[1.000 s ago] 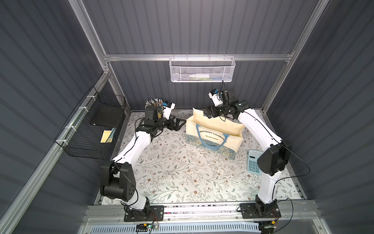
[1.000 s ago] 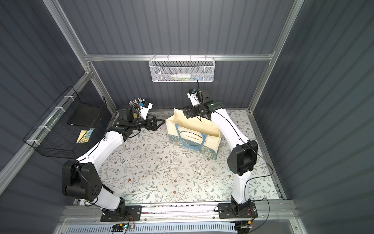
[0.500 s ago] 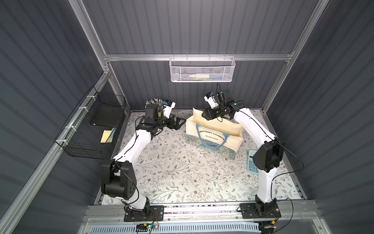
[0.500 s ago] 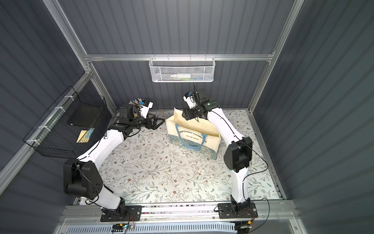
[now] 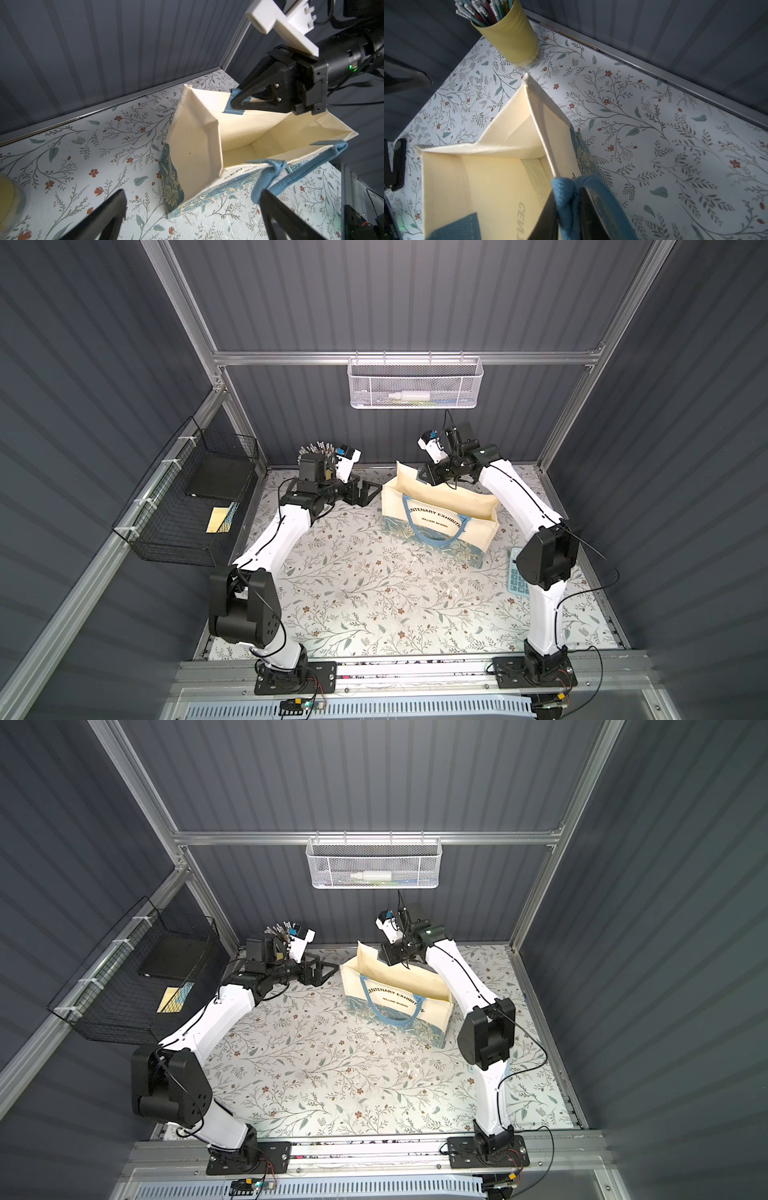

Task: Put away the canvas bag
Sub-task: Move the canvas bag to the center of the board.

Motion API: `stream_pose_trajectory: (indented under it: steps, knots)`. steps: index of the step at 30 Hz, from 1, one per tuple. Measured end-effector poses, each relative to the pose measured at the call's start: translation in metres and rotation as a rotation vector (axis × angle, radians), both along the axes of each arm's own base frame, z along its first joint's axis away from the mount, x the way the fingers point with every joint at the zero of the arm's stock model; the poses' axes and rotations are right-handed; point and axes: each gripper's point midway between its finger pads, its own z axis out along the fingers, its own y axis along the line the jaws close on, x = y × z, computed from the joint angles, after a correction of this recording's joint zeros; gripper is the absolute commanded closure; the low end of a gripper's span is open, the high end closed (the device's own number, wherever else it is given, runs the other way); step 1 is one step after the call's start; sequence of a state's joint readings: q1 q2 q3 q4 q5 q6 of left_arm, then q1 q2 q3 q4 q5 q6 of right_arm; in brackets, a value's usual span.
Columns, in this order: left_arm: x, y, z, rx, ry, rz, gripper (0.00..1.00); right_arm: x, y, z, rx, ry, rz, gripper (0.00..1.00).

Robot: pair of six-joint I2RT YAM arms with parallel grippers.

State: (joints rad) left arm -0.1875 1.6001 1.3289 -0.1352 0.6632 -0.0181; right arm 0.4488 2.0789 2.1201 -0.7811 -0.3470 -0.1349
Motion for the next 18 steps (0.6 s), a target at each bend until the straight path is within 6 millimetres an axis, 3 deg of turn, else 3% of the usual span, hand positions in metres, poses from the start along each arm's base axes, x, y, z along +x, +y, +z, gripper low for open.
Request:
stream_pose_trajectory:
  steps: [2,8,18]
  knots:
    - [0.000,0.000,0.001,0.001,-0.002,0.002,0.00,-0.002,0.000,0.000,0.004,0.006,0.003,1.00]
    - [0.006,0.002,0.020,0.004,-0.041,0.016,0.00,-0.015,0.000,0.005,0.017,0.011,0.032,1.00]
    - [0.028,0.025,0.039,0.038,-0.072,0.203,0.00,-0.049,0.008,0.022,0.095,0.040,0.123,1.00]
